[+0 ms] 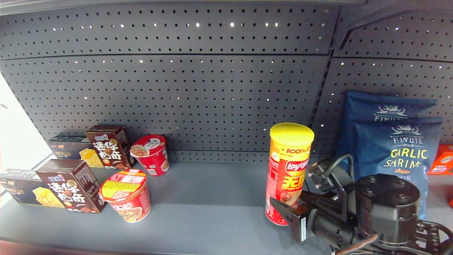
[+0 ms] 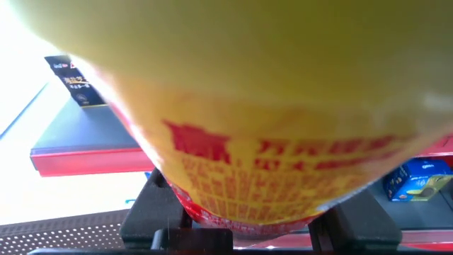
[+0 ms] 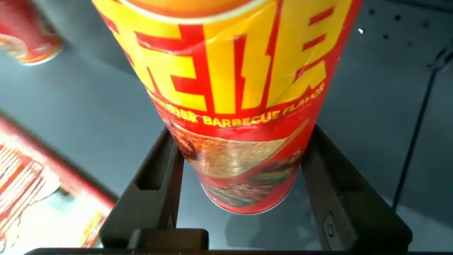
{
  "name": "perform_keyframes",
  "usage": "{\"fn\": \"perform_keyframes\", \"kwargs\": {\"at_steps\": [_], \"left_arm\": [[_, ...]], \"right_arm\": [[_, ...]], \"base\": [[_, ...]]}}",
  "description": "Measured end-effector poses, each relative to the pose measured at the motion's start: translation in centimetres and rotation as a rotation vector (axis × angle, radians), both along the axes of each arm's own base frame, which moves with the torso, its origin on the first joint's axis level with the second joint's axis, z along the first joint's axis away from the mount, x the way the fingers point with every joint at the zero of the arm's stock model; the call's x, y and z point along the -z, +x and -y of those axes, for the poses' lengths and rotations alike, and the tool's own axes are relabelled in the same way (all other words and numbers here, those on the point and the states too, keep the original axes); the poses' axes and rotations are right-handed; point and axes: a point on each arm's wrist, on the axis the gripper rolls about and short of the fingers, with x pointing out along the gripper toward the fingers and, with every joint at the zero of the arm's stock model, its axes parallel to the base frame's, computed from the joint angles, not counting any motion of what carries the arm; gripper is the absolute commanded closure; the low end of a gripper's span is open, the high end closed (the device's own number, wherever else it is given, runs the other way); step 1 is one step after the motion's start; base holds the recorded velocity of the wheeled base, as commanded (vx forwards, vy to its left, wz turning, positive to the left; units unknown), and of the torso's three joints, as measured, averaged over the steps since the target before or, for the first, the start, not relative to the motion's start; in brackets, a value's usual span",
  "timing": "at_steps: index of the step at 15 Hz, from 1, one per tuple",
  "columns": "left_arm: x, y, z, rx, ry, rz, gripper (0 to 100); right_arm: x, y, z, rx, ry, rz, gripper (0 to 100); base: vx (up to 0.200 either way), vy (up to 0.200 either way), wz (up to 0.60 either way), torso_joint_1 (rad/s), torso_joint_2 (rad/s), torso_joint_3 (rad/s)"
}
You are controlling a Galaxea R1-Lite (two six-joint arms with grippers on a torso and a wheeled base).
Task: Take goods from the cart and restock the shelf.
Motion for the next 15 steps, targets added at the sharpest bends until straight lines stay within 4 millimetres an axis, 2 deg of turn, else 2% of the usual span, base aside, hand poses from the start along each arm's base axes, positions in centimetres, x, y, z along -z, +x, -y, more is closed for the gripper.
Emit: {"fn": "perform_keyframes", "kwargs": {"at_steps": [6, 15], "left_arm": [[0.3, 0.1, 0.0, -0.002, 0.003, -0.011, 100], [0.9, 0.3, 0.1, 0.000, 0.006, -0.031, 100]], "right_arm": [[2.1, 1.0, -1.1, 0.044, -0.038, -0.028, 100], [3.7, -1.0, -1.5, -0.019, -0.080, -0.073, 100]], "base": [[0.000, 0.000, 0.00, 0.000, 0.00, 0.000], [0.000, 0.000, 0.00, 0.000, 0.00, 0.000]]}}
